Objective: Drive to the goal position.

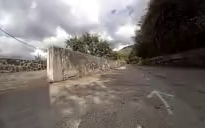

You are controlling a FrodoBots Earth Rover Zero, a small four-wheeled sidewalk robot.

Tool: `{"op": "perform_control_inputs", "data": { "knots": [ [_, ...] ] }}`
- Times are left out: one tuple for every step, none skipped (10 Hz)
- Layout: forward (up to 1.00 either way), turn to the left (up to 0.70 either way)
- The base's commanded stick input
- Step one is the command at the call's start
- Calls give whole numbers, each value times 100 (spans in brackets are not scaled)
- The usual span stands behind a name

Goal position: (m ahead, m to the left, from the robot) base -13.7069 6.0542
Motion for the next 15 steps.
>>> {"op": "perform_control_inputs", "data": {
  "knots": [
    [0,0],
    [0,0],
    [0,0],
    [0,0],
    [13,0],
    [49,0],
    [70,0],
    [70,0],
    [70,0],
    [70,0],
    [70,0],
    [70,0],
    [70,0],
    [70,0],
    [70,0]
  ]
}}
